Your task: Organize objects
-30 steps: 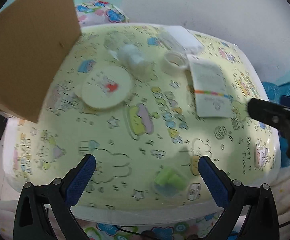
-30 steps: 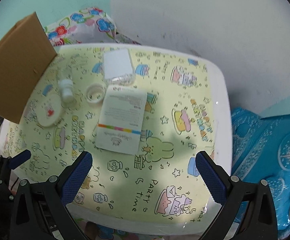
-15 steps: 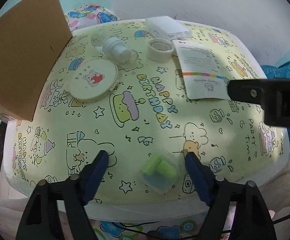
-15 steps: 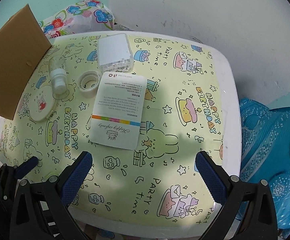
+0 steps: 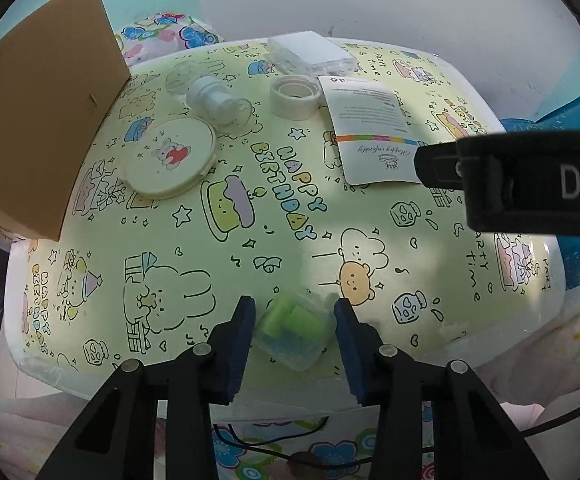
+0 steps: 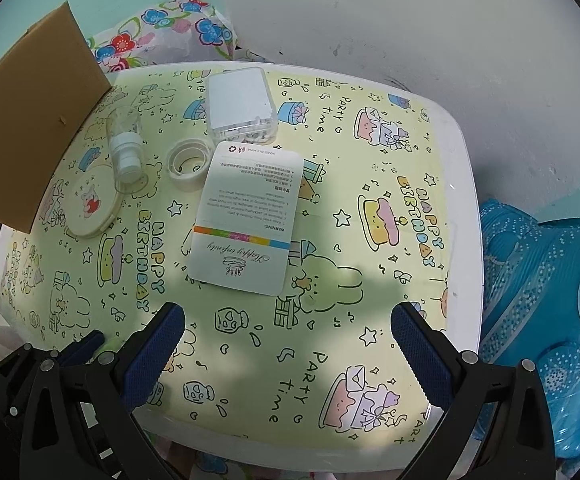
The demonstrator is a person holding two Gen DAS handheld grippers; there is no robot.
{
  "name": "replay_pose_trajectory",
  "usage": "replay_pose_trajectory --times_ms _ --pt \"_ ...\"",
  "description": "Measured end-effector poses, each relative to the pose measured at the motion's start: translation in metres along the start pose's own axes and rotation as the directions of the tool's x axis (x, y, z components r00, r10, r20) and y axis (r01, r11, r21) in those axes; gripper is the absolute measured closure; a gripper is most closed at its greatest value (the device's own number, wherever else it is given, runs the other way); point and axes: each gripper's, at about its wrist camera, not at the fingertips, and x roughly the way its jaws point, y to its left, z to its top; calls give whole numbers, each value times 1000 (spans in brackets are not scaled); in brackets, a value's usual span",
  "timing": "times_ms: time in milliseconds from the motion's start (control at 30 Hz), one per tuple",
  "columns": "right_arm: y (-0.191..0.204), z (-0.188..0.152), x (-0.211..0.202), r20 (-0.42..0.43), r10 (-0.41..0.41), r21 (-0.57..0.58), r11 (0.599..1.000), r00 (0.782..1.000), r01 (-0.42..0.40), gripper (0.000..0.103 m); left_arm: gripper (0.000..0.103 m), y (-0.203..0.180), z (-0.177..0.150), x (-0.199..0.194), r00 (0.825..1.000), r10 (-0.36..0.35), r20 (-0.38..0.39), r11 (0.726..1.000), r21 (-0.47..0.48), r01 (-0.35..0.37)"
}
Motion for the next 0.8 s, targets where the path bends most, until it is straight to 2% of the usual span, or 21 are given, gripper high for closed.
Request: replay_pose_trajectory --times_ms 300,433,567,700,800 --pt "2 5 -1 0 5 1 1000 1000 -5 0 62 5 7 -9 999 31 40 999 -16 -30" --pt "5 12 3 -2 10 9 1000 1000 -10 0 62 28 18 -5 998 52 31 995 -87 -49" --pt "8 21 15 -19 19 37 999 1000 -18 0 62 47 28 1 998 61 15 988 -141 -59" --pt "12 29 31 -44 20 55 998 999 -17 0 62 55 45 5 995 97 36 986 -140 -91" --pt "15 35 45 -62 24 66 998 998 -19 0 62 60 55 8 995 96 38 985 -146 -89"
